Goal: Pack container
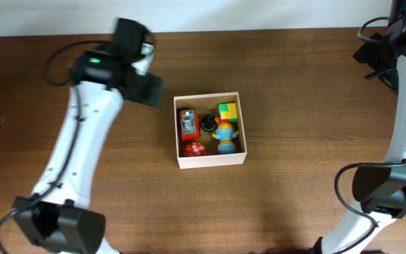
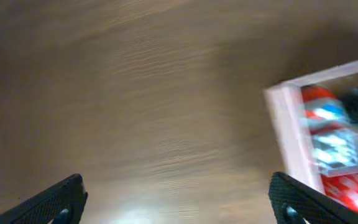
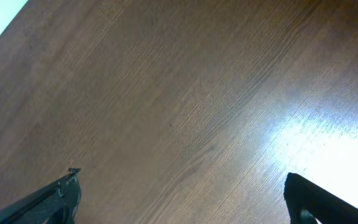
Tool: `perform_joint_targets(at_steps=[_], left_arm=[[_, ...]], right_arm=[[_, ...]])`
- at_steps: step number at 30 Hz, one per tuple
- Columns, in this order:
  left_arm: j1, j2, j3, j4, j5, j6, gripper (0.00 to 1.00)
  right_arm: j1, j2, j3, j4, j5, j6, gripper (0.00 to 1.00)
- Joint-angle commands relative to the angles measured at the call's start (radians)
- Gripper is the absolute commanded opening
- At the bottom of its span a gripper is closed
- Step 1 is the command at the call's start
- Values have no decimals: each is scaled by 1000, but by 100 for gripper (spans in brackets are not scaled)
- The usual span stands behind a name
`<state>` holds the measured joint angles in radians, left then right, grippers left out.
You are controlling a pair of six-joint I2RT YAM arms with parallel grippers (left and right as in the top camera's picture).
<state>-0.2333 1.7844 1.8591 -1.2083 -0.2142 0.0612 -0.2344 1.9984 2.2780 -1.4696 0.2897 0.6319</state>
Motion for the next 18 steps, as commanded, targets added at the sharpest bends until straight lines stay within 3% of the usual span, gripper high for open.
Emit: perform_joint_targets(at_steps=[1,10,18], left_arm=[[117,-25,20,2,51,-81,99],[284,-24,20,4,94,-84,99],[289,-24,20,4,95,-84,99]], right_arm=[[-2,-12,19,0,6,13,99],[-2,-12,18,0,6,13,99],[-2,-12,18,0,6,13,99]])
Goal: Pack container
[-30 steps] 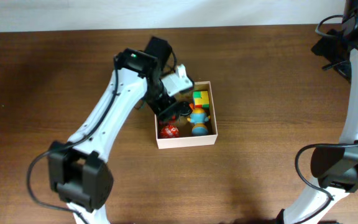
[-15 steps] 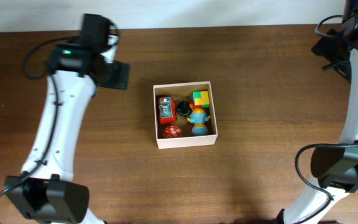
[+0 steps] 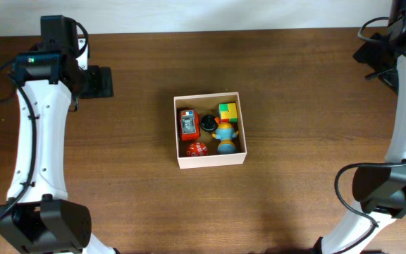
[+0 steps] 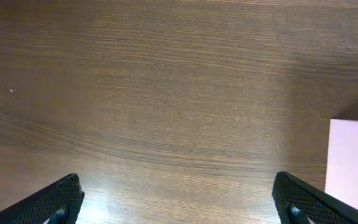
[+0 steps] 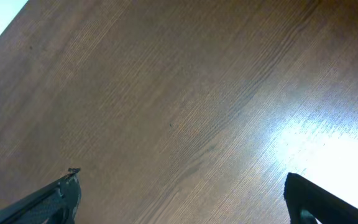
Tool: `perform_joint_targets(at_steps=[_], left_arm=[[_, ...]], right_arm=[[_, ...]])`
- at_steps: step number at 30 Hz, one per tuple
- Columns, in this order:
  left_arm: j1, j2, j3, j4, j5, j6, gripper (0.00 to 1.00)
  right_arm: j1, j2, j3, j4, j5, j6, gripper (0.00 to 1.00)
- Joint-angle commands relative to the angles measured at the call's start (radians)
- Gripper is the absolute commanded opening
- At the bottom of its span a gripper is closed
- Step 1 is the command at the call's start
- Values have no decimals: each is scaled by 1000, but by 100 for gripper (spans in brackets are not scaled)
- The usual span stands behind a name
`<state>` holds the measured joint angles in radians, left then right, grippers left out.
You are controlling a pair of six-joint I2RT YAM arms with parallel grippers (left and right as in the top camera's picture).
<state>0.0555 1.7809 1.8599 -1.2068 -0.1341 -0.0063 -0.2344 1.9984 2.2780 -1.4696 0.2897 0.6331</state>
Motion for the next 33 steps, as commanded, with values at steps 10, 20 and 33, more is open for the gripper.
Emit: perform_joint_targets(at_steps=[10,20,33], left_arm=[[0,-21,19,-79,-4,5,99],[24,-78,19,-106,-68,25,99],[31,-406,-301,479,85,26,99]], right_arm=[[-2,-12,18,0,6,11,98],[-2,-12,18,0,6,11,99],[-2,-12,18,0,6,11,99]])
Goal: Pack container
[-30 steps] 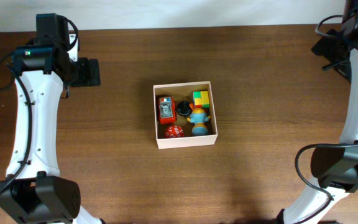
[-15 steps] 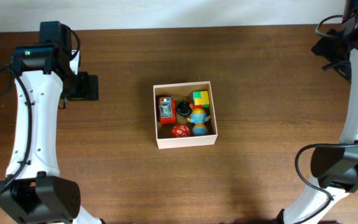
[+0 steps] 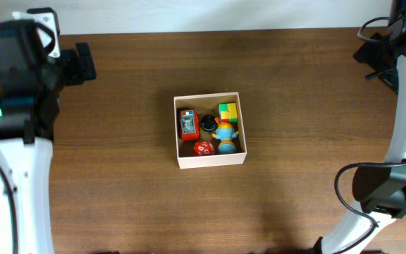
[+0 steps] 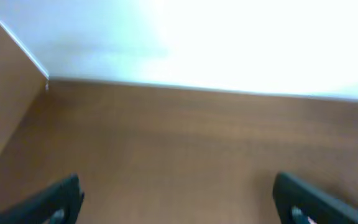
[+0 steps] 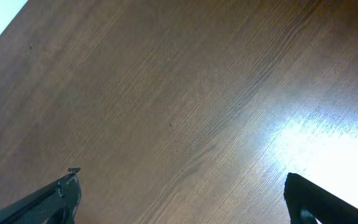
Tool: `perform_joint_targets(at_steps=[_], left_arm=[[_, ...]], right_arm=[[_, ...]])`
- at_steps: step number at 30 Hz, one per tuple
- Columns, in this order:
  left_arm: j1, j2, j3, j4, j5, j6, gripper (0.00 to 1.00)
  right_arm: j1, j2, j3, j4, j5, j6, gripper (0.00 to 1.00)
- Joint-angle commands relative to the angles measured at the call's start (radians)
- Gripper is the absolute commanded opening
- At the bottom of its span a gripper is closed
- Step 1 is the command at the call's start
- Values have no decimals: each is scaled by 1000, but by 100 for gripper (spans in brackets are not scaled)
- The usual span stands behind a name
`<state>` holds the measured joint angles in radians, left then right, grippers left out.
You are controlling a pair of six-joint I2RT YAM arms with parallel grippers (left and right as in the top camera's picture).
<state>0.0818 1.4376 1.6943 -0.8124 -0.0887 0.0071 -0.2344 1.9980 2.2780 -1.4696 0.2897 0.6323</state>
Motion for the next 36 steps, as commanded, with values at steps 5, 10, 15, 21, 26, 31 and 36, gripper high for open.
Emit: perform_joint_targets(at_steps=[5,10,15,21,26,31,36], left_arm=[[5,-253,-466,343,48,12,99],[9,-468,-793,593,47,12,99],[9,-678,-1051,776,41,12,99],[8,-890,-1285,878,42,12,99],[-26,-1035,-1451,936,48,12,99],[-54,-1148,-1554,970,48,12,99],[-56,-1246,-1639,979,48,12,99]], right_arm=[[-2,-11,19,-1,6,12,99],[-2,-11,19,0,6,12,98],[-2,-11,18,0,6,12,98],[-2,-11,18,-1,6,12,99],[-2,-11,19,0,6,12,99],[-2,-11,18,-1,6,12,99],[-2,-11,18,0,6,12,99]])
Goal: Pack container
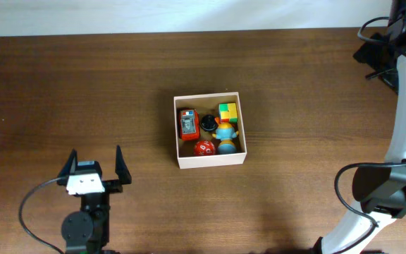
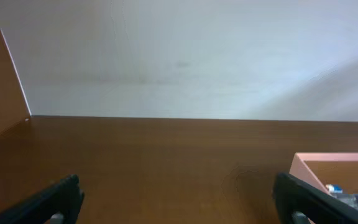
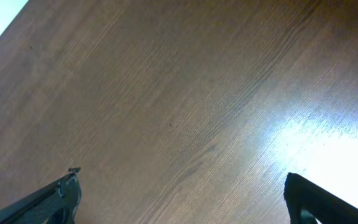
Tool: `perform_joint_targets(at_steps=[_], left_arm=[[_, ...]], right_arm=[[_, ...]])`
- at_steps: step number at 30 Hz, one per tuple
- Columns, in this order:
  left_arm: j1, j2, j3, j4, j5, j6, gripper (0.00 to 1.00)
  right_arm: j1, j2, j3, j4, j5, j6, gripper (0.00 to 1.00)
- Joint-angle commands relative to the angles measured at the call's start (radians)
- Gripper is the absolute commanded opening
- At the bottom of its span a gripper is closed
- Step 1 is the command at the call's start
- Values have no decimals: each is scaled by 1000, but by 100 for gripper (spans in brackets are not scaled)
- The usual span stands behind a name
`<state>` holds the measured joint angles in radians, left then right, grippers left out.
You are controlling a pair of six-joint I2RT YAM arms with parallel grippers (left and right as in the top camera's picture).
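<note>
The pale open box (image 1: pixel 210 161) stands mid-table. Inside it lie a red toy car (image 1: pixel 187 124), a black round piece (image 1: pixel 208 123), a green and yellow cube (image 1: pixel 227 111), a blue and orange figure (image 1: pixel 224 134) and a red ball (image 1: pixel 201 148). My left gripper (image 1: pixel 94 159) is open and empty at the front left, well apart from the box. In the left wrist view the left gripper (image 2: pixel 176 193) faces the back wall, with the box's corner (image 2: pixel 319 163) at the right. My right gripper (image 3: pixel 180 183) is open over bare wood.
The right arm (image 1: pixel 400 77) rises along the table's far right edge. A white wall (image 2: pixel 179 56) runs behind the brown table (image 1: pixel 309 85). A wooden side panel shows at the left of the left wrist view.
My left arm was raised at the table's back left corner. Now it is folded down at the front left, gripper still open and aimed at the back wall. The right arm is unmoved.
My open, empty left gripper was first just left of the box. It then stood farther left, then at the back left corner, and now at the front left. The red ball sits slightly farther right in the box. The right arm stayed still.
</note>
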<state>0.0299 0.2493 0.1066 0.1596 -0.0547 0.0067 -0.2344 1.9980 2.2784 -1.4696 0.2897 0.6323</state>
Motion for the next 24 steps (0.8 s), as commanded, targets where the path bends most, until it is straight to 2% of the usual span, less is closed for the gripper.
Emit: perform_joint_targets(at_steps=[1,4,15,24], left_arm=[[-4,-85,-70,7,14,13,99],[-4,-131,-98,3,15,12,99],[-39,-244,-98,-238,-3,112,99],[-39,-244,-98,-240,1,145,99]], right_arm=[[-2,-11,18,0,6,12,99],[-2,-11,18,0,6,12,99],[-2,-11,18,0,6,12,99],[-2,-11,18,0,6,12,99]])
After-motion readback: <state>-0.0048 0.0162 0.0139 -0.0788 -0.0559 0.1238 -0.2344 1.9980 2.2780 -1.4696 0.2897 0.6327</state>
